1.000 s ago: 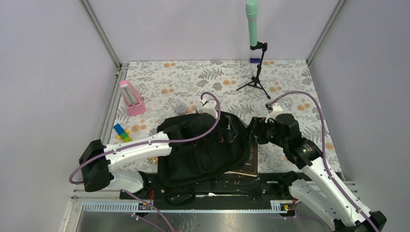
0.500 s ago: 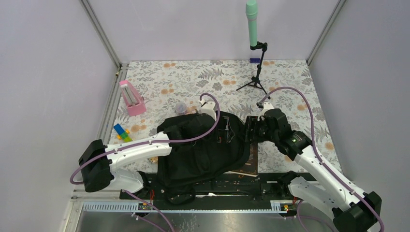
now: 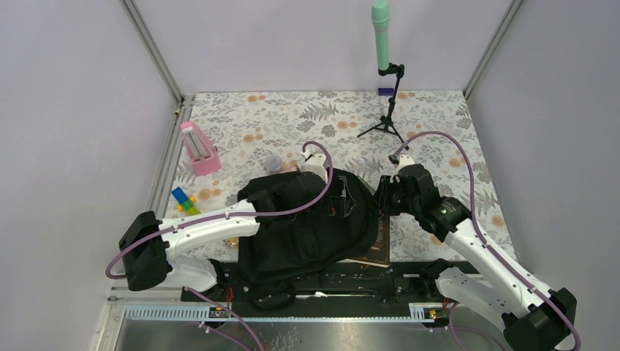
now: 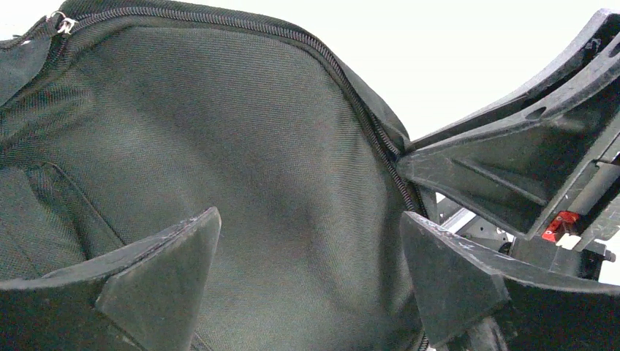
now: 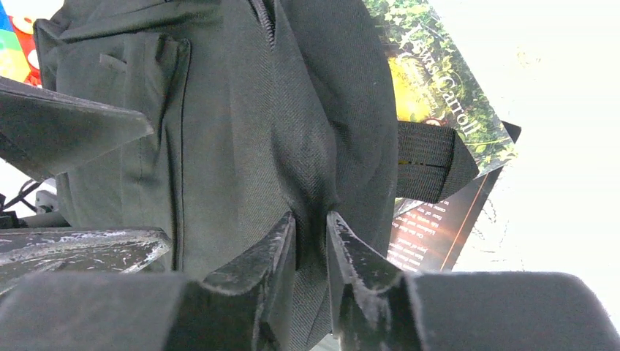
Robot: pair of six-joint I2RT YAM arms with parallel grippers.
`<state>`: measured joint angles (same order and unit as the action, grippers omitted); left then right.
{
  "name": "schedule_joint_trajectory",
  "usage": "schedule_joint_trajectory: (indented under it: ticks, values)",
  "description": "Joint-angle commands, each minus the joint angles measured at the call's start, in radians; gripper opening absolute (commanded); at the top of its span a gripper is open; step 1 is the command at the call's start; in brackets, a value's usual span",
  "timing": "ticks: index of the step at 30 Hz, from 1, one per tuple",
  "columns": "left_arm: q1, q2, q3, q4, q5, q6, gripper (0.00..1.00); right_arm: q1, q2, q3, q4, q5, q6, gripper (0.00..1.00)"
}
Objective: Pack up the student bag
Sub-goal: Unzip the student bag at the center of the board.
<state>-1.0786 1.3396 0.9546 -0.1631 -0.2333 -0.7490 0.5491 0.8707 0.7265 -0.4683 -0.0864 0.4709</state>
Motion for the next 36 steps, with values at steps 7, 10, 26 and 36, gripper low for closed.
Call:
schedule_joint_trajectory:
  ticks: [7,10,26,36]
  values:
    - [0.002,0.022,0.025,0.096,0.084,0.016,0.97,0.009,-0.063,-0.026,0.064,-0.017,0.097,0.01]
    - [0.0,0.025,0.016,0.127,0.095,0.009,0.97,0.009,-0.086,-0.065,0.123,-0.058,0.143,0.0]
    - [-0.034,0.058,-0.033,0.265,0.191,-0.025,0.52,0.009,-0.146,-0.184,0.247,-0.039,0.204,0.0]
    - [-0.053,0.105,-0.072,0.342,0.229,-0.101,0.43,0.009,-0.149,-0.191,0.253,-0.029,0.216,0.0]
